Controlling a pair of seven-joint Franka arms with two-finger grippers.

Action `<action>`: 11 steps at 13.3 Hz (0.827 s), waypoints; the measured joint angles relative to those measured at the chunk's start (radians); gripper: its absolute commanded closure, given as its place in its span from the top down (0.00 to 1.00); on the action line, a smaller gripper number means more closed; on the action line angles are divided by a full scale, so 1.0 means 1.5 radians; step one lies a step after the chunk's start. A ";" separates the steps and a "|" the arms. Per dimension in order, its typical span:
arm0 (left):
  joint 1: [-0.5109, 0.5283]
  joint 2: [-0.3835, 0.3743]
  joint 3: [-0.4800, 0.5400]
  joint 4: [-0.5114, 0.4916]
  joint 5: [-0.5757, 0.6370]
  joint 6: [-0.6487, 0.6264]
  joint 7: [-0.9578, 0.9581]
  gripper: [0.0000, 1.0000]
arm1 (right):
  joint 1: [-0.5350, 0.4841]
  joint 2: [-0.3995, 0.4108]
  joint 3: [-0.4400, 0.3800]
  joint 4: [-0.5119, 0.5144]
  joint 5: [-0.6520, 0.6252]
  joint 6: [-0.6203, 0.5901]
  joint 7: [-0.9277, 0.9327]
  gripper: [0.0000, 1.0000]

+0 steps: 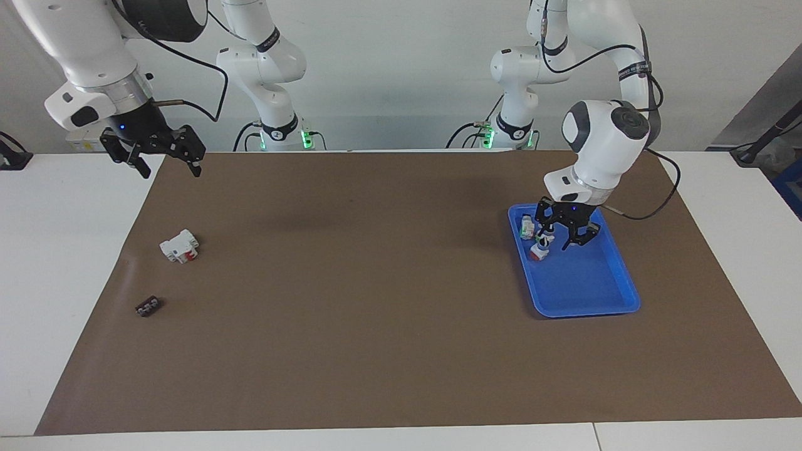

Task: Turn and place switch with both arms

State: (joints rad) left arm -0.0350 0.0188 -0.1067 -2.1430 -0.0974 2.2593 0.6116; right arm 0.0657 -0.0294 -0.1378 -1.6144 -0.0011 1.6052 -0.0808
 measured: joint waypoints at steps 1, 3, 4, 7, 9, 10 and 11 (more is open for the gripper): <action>-0.001 -0.005 -0.002 0.006 0.000 -0.008 -0.029 0.98 | 0.002 0.000 0.000 0.000 0.000 0.000 0.000 1.00; -0.001 -0.032 -0.002 0.020 0.000 -0.042 -0.095 0.98 | 0.005 -0.001 0.000 0.001 0.000 -0.001 0.000 1.00; -0.001 -0.055 -0.002 0.025 0.000 -0.071 -0.132 0.98 | 0.007 -0.001 0.000 0.001 0.000 -0.001 0.000 1.00; 0.002 -0.137 0.007 0.031 0.001 -0.185 -0.222 0.98 | 0.014 -0.002 -0.003 0.001 0.000 -0.001 0.000 1.00; 0.008 -0.164 0.012 0.073 0.001 -0.258 -0.262 0.98 | 0.014 -0.002 -0.005 0.002 0.000 -0.001 0.000 1.00; 0.015 -0.162 0.012 0.116 0.007 -0.303 -0.285 0.98 | 0.014 -0.002 -0.005 0.002 0.000 -0.001 0.000 1.00; 0.020 -0.152 0.012 0.166 0.017 -0.344 -0.306 0.99 | 0.014 -0.003 -0.006 0.002 0.000 -0.001 0.000 1.00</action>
State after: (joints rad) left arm -0.0050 -0.2098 -0.0882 -1.8945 -0.0721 1.7426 0.1524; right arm 0.0864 -0.0332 -0.1461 -1.6108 -0.0010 1.6035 -0.0805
